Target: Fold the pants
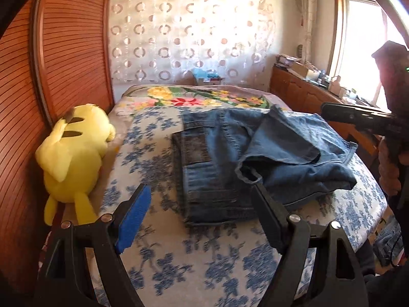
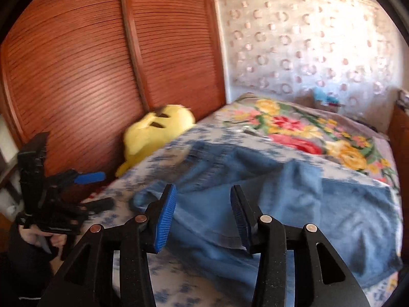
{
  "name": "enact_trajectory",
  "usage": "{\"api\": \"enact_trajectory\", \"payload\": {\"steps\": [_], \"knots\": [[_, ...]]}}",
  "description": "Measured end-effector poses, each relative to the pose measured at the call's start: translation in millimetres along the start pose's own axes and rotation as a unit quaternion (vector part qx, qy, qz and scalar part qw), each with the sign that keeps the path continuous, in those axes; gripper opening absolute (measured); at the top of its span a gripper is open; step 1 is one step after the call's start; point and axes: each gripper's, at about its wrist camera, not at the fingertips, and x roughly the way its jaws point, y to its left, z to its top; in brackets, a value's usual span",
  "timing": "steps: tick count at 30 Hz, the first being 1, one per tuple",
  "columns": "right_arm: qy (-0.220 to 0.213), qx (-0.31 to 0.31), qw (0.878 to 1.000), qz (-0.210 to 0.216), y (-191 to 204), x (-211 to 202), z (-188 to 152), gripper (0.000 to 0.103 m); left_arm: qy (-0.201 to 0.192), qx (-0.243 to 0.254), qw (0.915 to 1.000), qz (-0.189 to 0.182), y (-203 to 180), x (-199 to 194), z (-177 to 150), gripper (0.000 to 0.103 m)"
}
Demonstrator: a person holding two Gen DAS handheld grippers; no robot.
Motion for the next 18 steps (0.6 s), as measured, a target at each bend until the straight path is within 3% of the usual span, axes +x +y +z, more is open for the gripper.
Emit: {"api": "enact_trajectory", "payload": {"steps": [4,8,15,18], "knots": [[0.020,0.013,0.999,-0.043,-38.1,9.6,-7.2,0.046,0.002,0.008,0.9997,-0.022,-15.5,13.7,5.7,0.081],[0.054,0.048,0.996,-0.049,-63.4,39.5,-16.0,0.046,0.008,0.010,0.9988,-0.047,-26.3,29.1,9.5,0.078],[0.089,0.070,0.994,-0.010,-57.4,75.2,-28.8,0.046,0.032,0.010,0.9980,-0.054,-30.1,49.7,6.7,0.052],[0.110,0.067,0.992,-0.008,-59.0,88.6,-29.7,0.046,0.032,0.005,0.9979,-0.056,-30.4,50.6,4.1,0.045]]}}
